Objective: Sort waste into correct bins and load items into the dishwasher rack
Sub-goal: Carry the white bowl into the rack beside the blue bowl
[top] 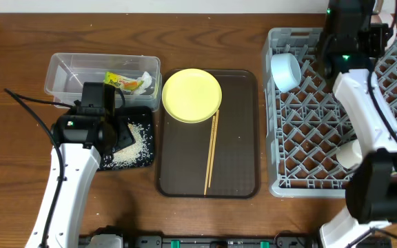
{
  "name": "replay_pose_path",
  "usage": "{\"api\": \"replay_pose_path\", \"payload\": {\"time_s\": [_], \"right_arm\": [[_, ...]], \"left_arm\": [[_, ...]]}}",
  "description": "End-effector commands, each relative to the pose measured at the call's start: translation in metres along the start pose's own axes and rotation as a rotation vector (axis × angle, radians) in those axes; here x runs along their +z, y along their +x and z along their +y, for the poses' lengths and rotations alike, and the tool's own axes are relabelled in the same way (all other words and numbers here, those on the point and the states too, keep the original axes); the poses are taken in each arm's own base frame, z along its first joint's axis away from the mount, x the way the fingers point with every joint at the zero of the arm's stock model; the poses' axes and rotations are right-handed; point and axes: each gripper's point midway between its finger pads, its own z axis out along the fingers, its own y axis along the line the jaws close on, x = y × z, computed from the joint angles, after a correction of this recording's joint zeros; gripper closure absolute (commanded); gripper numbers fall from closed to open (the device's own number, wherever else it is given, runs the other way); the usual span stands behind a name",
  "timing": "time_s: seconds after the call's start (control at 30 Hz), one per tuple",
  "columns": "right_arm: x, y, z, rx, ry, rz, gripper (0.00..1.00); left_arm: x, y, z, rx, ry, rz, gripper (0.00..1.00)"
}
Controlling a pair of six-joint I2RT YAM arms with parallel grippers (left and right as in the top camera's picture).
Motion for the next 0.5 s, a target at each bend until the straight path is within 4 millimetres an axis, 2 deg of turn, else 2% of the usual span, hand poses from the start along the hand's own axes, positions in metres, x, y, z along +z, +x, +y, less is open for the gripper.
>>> {"api": "replay_pose_path", "payload": {"time_s": [0.0, 0.17, 0.33, 0.47], "right_arm": [[0.012, 0.012, 0.011, -0.075, 0.045, 0.041, 0.99], [0.017, 0.027, 0.052, -0.161, 0.019, 0.059, 0.99], [0.010, 0.041, 0.098, -0.239, -0.096, 0.053, 0.99], [0.001, 0.050, 0.115, -0.207, -0.150, 0.064, 0.99]], "left_arm": [[-0.001, -0.003, 0.002, -0.009, -0.012, -0.010, 0.34], [-0.001, -0.003, 0.002, -0.009, -0.012, -0.010, 0.34], [-0.001, -0.003, 0.002, -0.009, -0.012, -0.010, 0.33], [-0.001, -0.003, 0.002, -0.009, -0.012, -0.011, 0.34]]}}
